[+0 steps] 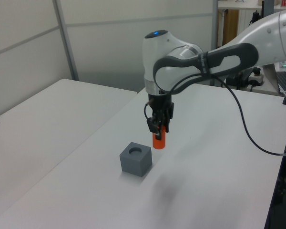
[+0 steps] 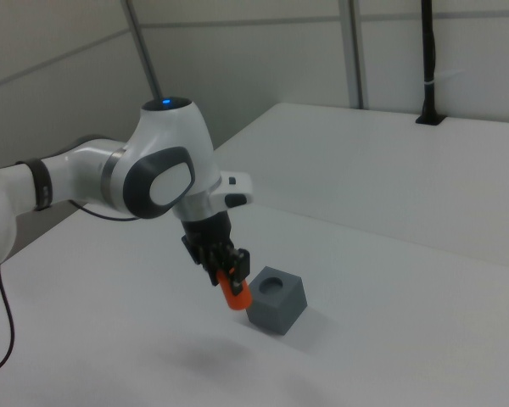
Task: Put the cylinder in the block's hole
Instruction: 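Lift the held cylinder and carry it above the grey cube's hole, then lower the cylinder into the hole of the grey cube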
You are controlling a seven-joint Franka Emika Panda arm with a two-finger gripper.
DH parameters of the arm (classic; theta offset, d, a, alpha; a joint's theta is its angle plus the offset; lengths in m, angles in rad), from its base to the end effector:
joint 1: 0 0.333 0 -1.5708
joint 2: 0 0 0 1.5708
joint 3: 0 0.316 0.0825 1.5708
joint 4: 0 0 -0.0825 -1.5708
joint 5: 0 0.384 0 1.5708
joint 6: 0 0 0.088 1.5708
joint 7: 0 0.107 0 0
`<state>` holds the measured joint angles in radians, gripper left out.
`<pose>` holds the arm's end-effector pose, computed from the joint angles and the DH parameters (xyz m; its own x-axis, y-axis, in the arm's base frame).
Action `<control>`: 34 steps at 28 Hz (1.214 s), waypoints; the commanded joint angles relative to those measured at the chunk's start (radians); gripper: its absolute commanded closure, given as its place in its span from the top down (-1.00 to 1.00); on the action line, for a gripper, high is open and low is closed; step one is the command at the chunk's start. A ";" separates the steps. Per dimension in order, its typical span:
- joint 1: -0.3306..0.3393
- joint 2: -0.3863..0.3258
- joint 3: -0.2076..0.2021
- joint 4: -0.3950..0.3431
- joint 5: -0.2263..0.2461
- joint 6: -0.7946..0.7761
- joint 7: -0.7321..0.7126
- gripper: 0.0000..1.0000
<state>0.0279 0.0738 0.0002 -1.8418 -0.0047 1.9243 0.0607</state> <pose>0.5836 0.0161 0.4837 0.9995 -0.0310 0.0089 -0.0310 -0.9995 0.0039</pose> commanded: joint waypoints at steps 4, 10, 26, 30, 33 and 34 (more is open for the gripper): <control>0.003 0.210 -0.002 0.249 0.020 -0.051 -0.009 -1.00; 0.003 0.228 0.001 0.254 0.022 -0.038 -0.007 -1.00; 0.000 0.256 0.004 0.256 0.022 0.047 0.011 -1.00; -0.003 0.258 0.004 0.256 0.020 0.058 0.011 -1.00; -0.003 0.265 0.004 0.256 0.019 0.064 0.010 -1.00; -0.003 0.268 0.004 0.256 0.019 0.065 0.010 -1.00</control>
<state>0.0284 0.3186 0.0016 -1.6069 -0.0041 1.9737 0.0643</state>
